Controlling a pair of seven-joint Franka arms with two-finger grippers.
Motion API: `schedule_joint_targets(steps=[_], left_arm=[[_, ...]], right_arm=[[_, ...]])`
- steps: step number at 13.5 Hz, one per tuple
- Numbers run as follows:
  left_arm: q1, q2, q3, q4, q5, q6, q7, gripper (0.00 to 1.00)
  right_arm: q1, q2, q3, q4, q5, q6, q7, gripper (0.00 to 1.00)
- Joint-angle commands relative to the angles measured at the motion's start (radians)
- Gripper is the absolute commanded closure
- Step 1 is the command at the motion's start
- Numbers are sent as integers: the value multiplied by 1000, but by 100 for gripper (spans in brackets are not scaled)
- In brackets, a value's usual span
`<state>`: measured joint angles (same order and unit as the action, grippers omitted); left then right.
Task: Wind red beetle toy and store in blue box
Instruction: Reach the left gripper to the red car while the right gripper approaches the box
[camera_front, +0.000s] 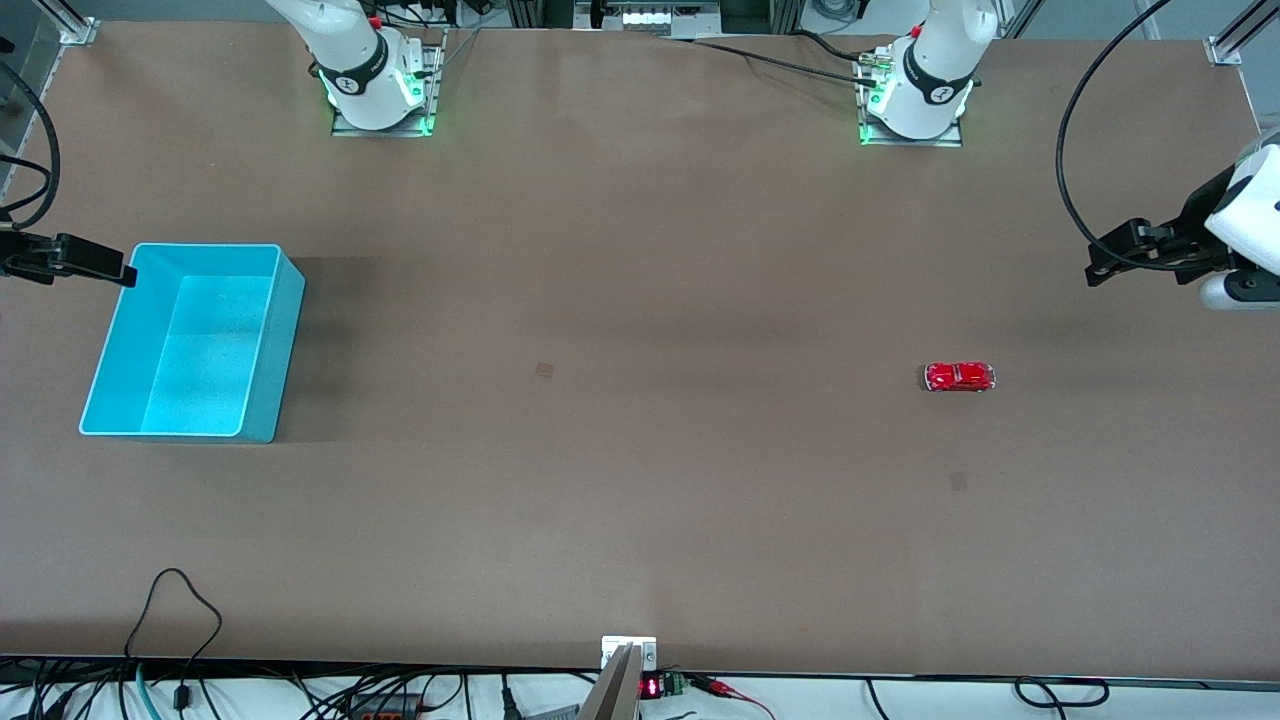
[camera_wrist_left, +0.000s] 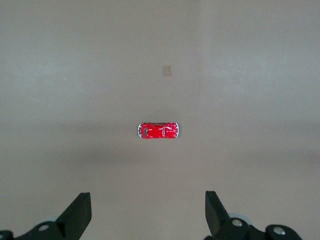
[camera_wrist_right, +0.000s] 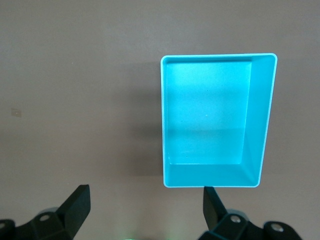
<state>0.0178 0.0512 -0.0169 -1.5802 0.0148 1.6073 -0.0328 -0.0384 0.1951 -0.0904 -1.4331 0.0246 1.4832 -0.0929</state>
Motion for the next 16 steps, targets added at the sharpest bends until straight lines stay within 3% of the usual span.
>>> schedule_joint_targets(steps=[1,9,11,13,16], left_arm=[[8,-31,-3,-35,-12,5,4,0],[-39,85,-46,-23,-15,-10,-16,0],[-44,131,-51,-12,-16,-13,13,0],[-50,174,-64,-14,-13,-21,171,0],[-50,193,-89,-30,-10,-9,223,0]], right_arm=[[2,0,11,11,1,0,-8,0],[-3,1,11,14,1,3,-8,0],[-6,1,9,14,44,8,-8,0],[-9,3,8,14,69,8,-7,0],[-12,12,4,14,66,9,-10,0]])
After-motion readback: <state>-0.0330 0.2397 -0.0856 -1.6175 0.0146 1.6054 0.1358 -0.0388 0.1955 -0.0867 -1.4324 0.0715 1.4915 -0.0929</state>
